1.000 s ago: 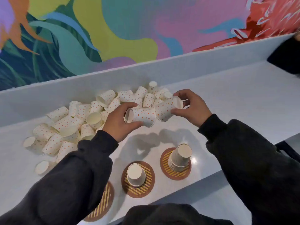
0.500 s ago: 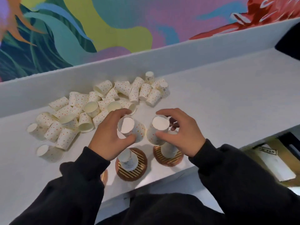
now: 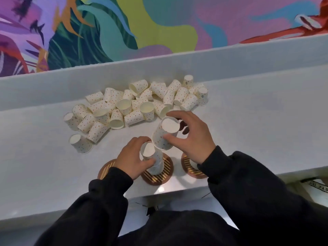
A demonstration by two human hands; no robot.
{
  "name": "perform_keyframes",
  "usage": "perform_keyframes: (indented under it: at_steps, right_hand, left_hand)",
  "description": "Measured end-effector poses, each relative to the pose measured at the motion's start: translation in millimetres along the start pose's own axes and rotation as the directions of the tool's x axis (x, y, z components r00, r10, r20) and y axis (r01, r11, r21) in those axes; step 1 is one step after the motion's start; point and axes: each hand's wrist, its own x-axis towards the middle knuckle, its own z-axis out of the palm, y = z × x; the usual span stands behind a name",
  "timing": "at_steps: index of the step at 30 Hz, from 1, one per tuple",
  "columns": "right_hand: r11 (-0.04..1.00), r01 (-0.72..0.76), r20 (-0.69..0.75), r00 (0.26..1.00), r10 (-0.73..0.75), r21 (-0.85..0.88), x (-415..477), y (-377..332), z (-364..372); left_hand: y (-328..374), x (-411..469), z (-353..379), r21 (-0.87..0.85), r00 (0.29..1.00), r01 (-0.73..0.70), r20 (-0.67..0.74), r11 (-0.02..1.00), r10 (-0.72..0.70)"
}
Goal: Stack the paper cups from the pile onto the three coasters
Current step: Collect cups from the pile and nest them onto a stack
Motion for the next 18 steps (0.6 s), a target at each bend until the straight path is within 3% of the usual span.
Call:
perform_keyframes:
  at_steps: [6, 18]
  right_hand:
    - [0.998, 0.044, 0.043, 0.998, -0.042, -0.036, 5, 5, 23]
    - [0.980, -0.093, 0.276, 0.951, 0.139, -0.173, -2, 50, 80]
  left_hand:
    - [-19, 3, 29, -0.030, 0.997, 0.073, 0.031, 0.997, -0.073]
    - [-54, -1, 63, -0.214, 0.969, 0.241, 0.104, 0.947, -0.223]
